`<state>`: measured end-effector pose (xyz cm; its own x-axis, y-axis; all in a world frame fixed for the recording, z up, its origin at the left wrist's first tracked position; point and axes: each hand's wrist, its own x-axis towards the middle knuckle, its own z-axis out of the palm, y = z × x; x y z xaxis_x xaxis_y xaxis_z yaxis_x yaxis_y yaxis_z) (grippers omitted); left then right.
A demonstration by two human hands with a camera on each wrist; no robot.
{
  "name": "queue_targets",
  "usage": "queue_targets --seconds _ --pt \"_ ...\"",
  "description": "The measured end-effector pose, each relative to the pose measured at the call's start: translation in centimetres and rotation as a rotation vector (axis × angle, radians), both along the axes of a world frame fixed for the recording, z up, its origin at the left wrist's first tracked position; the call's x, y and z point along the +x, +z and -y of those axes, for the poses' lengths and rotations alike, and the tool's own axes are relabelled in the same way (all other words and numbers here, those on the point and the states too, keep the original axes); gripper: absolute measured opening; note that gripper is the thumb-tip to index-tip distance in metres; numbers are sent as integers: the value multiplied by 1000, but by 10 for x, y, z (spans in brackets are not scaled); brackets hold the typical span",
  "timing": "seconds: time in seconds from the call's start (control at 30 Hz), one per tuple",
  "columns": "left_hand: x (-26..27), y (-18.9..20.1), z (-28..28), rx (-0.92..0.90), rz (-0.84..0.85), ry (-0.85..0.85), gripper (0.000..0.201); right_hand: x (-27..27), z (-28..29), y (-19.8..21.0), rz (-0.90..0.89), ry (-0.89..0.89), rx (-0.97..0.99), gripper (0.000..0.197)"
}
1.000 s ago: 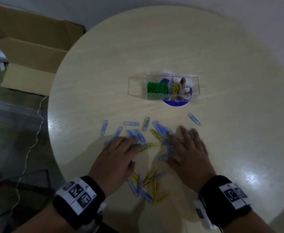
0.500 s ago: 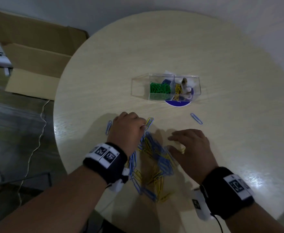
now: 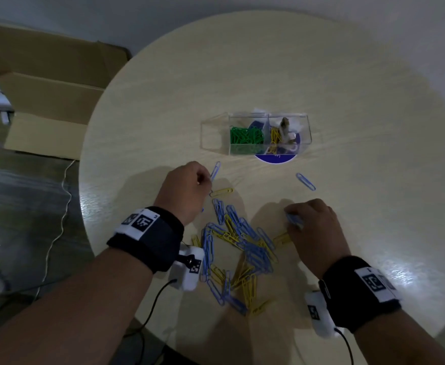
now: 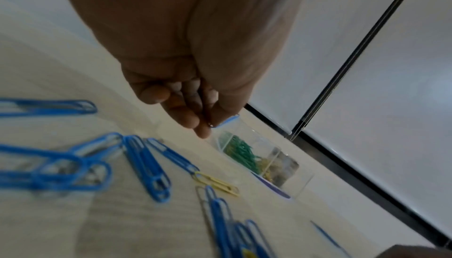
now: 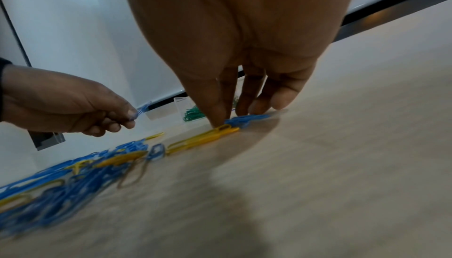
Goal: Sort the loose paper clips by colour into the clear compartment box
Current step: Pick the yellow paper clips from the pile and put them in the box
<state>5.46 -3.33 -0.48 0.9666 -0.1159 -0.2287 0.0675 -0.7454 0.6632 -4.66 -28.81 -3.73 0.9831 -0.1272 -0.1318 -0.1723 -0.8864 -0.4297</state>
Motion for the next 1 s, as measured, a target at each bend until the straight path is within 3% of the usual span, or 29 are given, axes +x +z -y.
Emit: queue_targets --seconds 0.13,0.27,0.37,0.53,0.63,0.7,0.83,0.93,1.0 --pt "10 -7 -14 210 165 -36 12 3 -2 -1 37 -12 120 26" --pt "5 -16 -8 303 317 -251 15 7 -3 2 5 -80 171 26" --pt "-3 -23 3 333 278 -405 12 14 -2 6 -34 -170 310 19" --pt "1 -24 7 337 163 -396 6 23 5 3 -128 -453 723 18" --pt "0 -19 7 228 213 -346 5 23 6 10 -110 -534 879 14" --pt "-7 -17 5 144 255 -357 2 21 10 10 -64 -555 841 13" --pt "-31 -19 2 91 179 -606 4 19 17 7 -3 -537 710 26" --pt "-30 -27 -8 142 220 -607 5 2 8 19 21 -327 424 22" --pt "-22 -29 -15 179 260 -560 3 -17 1 24 65 -97 245 26"
